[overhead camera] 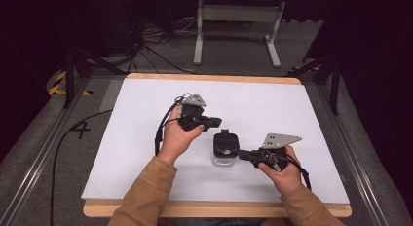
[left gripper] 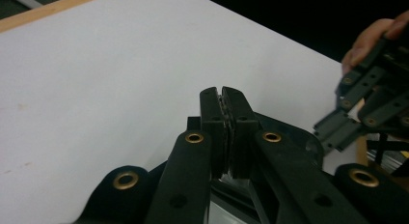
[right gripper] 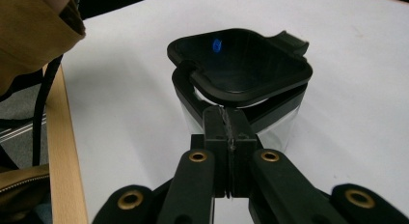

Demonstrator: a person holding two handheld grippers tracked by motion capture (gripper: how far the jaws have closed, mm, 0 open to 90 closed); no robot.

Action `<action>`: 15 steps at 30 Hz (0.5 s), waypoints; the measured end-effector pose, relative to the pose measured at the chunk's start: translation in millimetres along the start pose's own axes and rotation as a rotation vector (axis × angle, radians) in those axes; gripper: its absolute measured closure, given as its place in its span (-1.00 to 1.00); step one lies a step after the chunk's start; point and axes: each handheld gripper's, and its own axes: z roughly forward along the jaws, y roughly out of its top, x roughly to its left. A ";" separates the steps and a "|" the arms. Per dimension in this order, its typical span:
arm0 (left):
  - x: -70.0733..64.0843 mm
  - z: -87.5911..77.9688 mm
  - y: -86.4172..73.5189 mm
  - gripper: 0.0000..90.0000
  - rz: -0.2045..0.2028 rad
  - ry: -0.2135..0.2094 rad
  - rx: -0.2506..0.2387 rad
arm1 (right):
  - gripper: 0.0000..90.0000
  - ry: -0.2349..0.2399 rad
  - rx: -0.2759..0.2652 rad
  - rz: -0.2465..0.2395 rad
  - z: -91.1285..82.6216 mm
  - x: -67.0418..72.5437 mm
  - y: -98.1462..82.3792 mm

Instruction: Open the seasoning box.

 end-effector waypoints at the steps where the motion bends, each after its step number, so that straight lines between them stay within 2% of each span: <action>1: -1.3 -3.2 0.0 0.97 0.004 -0.001 -0.002 | 1.00 0.000 -0.010 -0.002 -0.5 -0.7 1.6; 4: -9.2 -16.0 -1.5 0.98 0.015 -0.011 0.028 | 1.00 0.002 -0.024 -0.004 -1.7 -1.9 5.6; 7: -13.4 -21.2 -2.8 0.99 0.015 -0.024 0.042 | 1.00 0.000 -0.043 -0.004 -3.0 -2.7 9.3; 12: -24.3 -29.1 -7.7 0.99 0.046 -0.060 0.132 | 1.00 0.001 -0.082 0.002 -3.0 -6.6 16.8; 13: -24.3 -29.1 -7.7 0.99 0.046 -0.060 0.132 | 1.00 0.002 -0.087 0.005 -2.6 -7.2 17.9; 15: -27.7 -27.7 -10.1 0.99 0.053 -0.076 0.163 | 1.00 0.000 -0.093 0.004 -2.2 -7.4 18.9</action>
